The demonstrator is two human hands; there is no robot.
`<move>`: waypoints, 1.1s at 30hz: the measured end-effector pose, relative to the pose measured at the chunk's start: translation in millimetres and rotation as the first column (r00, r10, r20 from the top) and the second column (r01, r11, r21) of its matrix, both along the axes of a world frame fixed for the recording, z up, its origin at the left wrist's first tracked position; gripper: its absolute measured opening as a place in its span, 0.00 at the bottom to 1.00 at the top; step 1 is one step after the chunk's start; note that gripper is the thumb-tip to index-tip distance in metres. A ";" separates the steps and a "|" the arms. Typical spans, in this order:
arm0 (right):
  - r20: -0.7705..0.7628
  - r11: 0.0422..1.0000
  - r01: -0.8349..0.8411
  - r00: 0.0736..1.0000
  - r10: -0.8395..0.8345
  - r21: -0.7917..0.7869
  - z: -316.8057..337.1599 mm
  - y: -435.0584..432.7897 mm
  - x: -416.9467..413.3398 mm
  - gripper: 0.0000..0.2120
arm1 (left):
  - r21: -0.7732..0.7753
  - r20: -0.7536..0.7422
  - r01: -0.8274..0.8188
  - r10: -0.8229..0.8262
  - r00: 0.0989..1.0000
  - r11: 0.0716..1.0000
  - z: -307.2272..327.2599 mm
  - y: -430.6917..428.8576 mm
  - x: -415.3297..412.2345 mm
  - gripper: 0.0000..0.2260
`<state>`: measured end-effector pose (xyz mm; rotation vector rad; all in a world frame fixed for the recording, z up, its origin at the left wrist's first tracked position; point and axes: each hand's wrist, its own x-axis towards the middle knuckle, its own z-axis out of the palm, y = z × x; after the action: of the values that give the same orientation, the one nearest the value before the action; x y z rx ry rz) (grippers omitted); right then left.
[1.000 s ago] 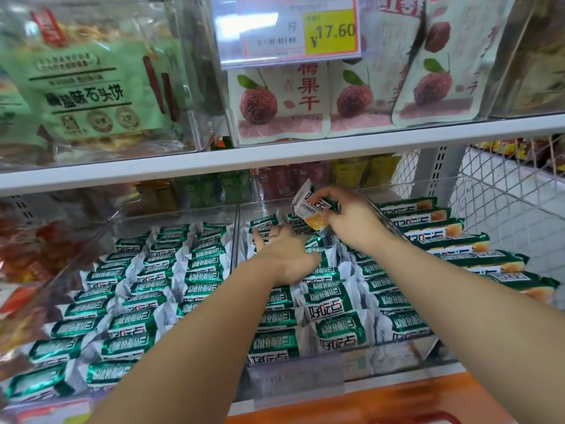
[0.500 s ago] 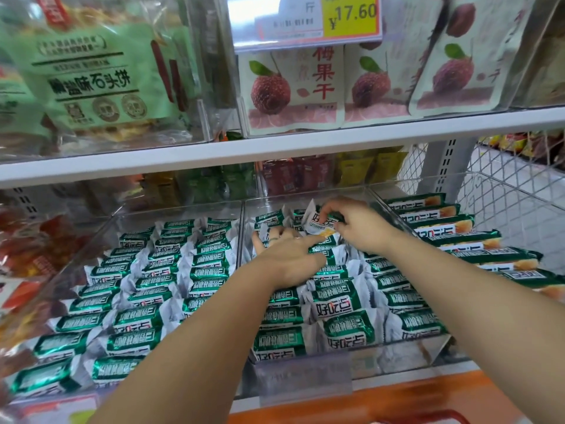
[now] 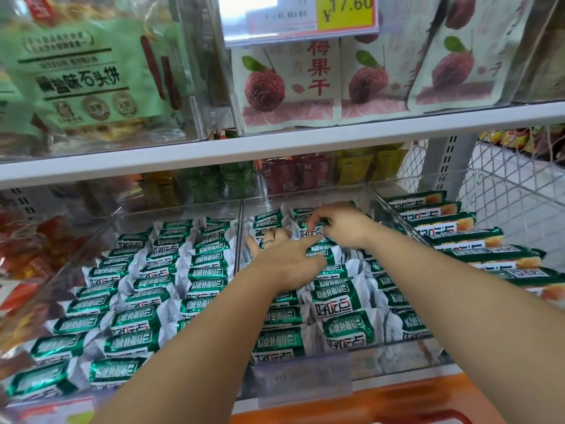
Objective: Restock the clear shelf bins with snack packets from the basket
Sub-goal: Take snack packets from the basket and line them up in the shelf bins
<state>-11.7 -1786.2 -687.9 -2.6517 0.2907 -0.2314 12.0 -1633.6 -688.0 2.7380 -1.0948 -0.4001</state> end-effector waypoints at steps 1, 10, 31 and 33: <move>-0.006 1.000 0.003 1.000 -0.003 0.011 -0.6 0.2 -0.4 0.14 | -0.003 -0.006 0.000 0.000 1.000 1.000 -0.2 0.7 1.0 0.25; -0.144 0.968 -0.055 0.989 0.020 -0.243 -9.3 16.0 -30.7 0.22 | -0.008 0.031 -0.012 0.012 0.999 1.000 -4.1 1.1 2.6 0.29; -0.309 0.954 -0.026 0.948 -0.071 -0.298 -12.6 55.5 -97.2 0.27 | 0.050 0.087 -0.002 -0.002 0.996 0.999 -20.2 29.1 -37.4 0.26; -0.292 0.947 -0.014 0.953 -0.085 -0.320 -18.8 54.7 -93.7 0.26 | 0.049 0.115 -0.001 -0.005 0.993 0.999 -22.8 29.0 -36.4 0.26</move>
<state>-105.5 -1731.5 -706.7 -3.0060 0.4326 0.1342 -24.4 -1604.6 -710.8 2.8350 -1.1290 -0.2760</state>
